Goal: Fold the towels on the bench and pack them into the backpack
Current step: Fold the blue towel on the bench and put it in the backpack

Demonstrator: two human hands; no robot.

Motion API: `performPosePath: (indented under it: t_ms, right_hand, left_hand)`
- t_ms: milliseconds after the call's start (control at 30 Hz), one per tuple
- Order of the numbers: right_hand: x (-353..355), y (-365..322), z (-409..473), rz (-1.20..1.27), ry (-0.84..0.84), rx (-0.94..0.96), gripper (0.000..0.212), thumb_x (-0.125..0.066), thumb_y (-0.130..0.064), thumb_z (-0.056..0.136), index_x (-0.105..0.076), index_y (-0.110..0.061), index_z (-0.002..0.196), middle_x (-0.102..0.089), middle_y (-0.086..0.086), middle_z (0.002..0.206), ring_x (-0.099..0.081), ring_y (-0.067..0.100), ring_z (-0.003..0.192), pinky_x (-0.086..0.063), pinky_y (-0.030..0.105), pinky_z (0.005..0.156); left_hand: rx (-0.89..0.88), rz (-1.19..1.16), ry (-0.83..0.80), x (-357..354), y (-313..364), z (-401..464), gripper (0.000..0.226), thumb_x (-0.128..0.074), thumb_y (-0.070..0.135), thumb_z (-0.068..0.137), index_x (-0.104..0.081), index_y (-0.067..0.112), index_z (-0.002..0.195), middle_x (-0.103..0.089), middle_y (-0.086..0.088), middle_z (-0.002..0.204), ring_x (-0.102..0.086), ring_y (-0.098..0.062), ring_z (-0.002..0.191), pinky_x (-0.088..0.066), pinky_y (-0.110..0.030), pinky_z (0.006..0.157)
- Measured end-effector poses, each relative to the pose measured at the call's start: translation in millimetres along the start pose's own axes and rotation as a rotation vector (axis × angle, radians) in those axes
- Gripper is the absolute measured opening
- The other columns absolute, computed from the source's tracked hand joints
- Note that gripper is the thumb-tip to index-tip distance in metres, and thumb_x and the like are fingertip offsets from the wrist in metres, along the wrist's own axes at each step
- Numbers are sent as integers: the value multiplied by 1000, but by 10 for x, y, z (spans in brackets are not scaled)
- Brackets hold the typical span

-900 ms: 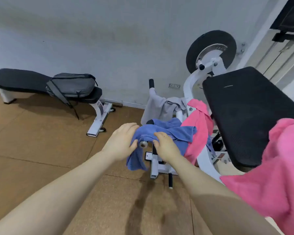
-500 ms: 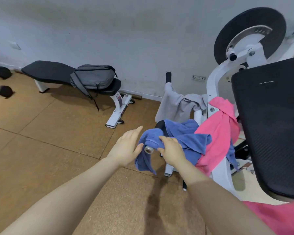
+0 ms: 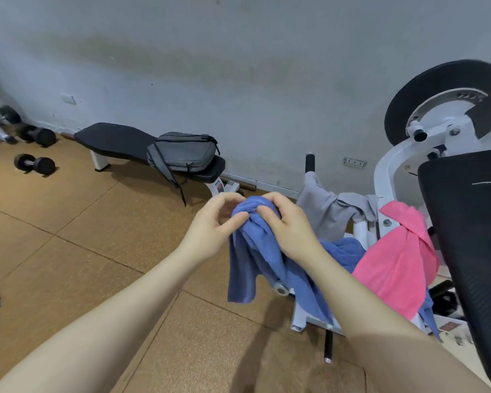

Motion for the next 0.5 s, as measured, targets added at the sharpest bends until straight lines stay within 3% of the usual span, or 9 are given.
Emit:
performPosePath:
  t_ms: [67,133,200,300,400,467,500]
  right_hand:
    - [-245,-236,171,41,-20,30,21,-47,-16,94,-55,-34,84,-62,-13,85,-54,-1,78,-41,14,72]
    - [-576,-376,350,51,-58,42,24,-47,-16,94,-53,-35,82,-61,-15,83,-55,3,81,-43,19,76]
    - [-917,-481,529,23,-71,40,22,-48,-15,93,-55,-32,81,-61,-15,80,-55,2,76,-43,16,71]
    - [-1419,-549,807,-90,-40,48,14,-52,-14,91,-56,-26,85,-62,-8,78,-55,8,72,-42,15,65]
    - [-2067,-682,1108,-438,-63,127,10,-47,-24,94,-55,-20,98,-65,1,91,-58,24,84,-45,34,71]
    - [-2557,-791,1317,-809,-83,237,18,-43,-28,96,-51,-17,107,-62,3,99,-59,29,87,-43,35,64]
    - [-2825,-866,1421,-984,-104,315,19,-53,-26,91,-51,-15,106,-60,4,96,-60,29,81,-40,33,57]
  left_hand:
    - [43,-128,-1,348,-40,6,13,-60,17,82,-53,24,90,-60,15,84,-55,0,76,-44,-13,70]
    - [75,-151,-8,696,-124,-15,14,-58,25,76,-49,21,86,-55,10,71,-50,-9,67,-40,-19,61]
    - [97,19,-1,1088,-275,-46,20,-63,32,76,-46,24,83,-54,1,71,-46,-10,65,-36,-23,60]
    - [93,230,25,1741,-493,-82,19,-67,27,81,-48,27,79,-62,-3,77,-46,-6,62,-35,-16,58]
    - [70,471,1,2420,-711,-53,13,-61,22,85,-49,27,83,-63,-2,84,-49,-14,68,-41,-24,64]
    - [-12,782,-11,2841,-848,-50,7,-53,21,88,-49,22,93,-58,2,86,-51,-19,70,-42,-32,62]
    - [-147,965,24,3019,-852,-54,8,-50,19,87,-48,20,95,-57,2,83,-52,-20,63,-41,-31,52]
Point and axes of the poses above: each hand's wrist, its own z-axis towards the middle knuckle, its own x-axis out of the back of the hand, y = z × x, the point moved 10 cm from there along z, towards the middle knuckle
